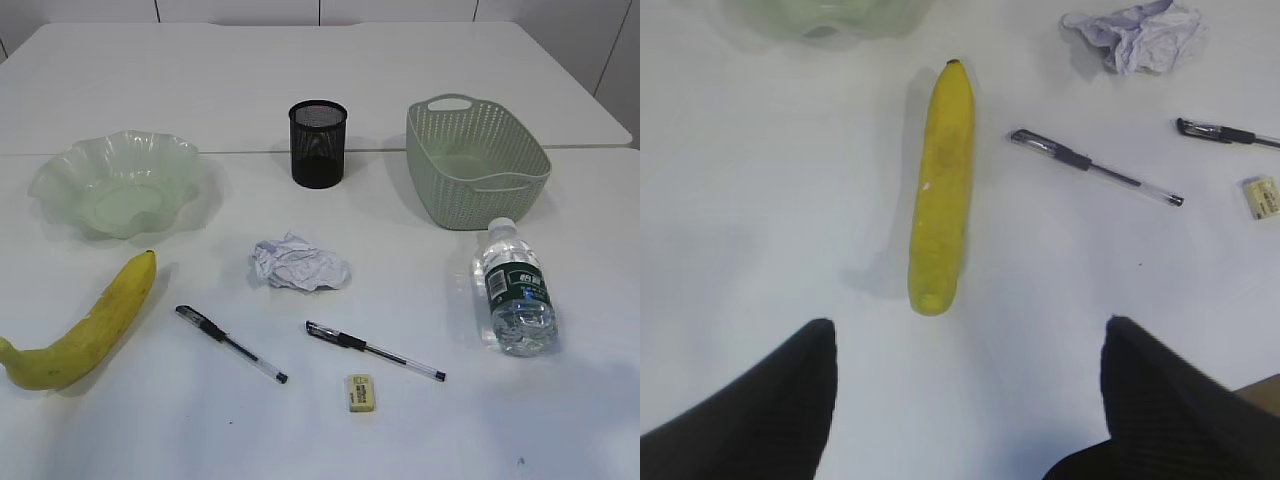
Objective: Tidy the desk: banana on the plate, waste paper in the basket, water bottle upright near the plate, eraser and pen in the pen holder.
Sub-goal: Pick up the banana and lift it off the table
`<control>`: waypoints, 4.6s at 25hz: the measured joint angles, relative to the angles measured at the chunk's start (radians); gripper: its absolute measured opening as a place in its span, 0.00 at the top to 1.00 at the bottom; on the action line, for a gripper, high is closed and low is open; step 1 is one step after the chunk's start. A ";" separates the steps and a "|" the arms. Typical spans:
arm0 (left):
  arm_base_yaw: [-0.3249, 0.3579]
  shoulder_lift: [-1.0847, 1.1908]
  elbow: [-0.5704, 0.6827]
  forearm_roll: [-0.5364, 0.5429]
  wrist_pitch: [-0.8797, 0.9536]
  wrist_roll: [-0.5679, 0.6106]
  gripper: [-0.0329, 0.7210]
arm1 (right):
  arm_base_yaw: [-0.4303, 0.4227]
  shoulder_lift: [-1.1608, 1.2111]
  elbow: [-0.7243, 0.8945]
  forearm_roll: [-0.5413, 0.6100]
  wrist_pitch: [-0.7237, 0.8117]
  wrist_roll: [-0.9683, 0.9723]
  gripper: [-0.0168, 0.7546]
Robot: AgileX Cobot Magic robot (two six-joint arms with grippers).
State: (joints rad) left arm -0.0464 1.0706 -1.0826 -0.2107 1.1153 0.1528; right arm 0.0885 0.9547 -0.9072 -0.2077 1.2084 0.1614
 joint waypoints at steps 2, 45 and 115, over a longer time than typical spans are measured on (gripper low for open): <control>0.000 0.029 0.000 -0.002 0.000 0.000 0.18 | 0.000 0.002 0.000 0.000 -0.002 0.005 0.31; 0.000 0.822 -0.221 -0.160 -0.076 0.219 0.18 | 0.000 0.039 0.000 0.056 -0.055 0.028 0.31; -0.045 0.984 -0.223 -0.056 -0.103 0.223 0.42 | 0.000 0.039 0.000 0.056 -0.092 0.029 0.31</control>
State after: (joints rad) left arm -0.0913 2.0549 -1.3055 -0.2671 1.0122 0.3758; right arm 0.0885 0.9938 -0.9072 -0.1522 1.1164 0.1899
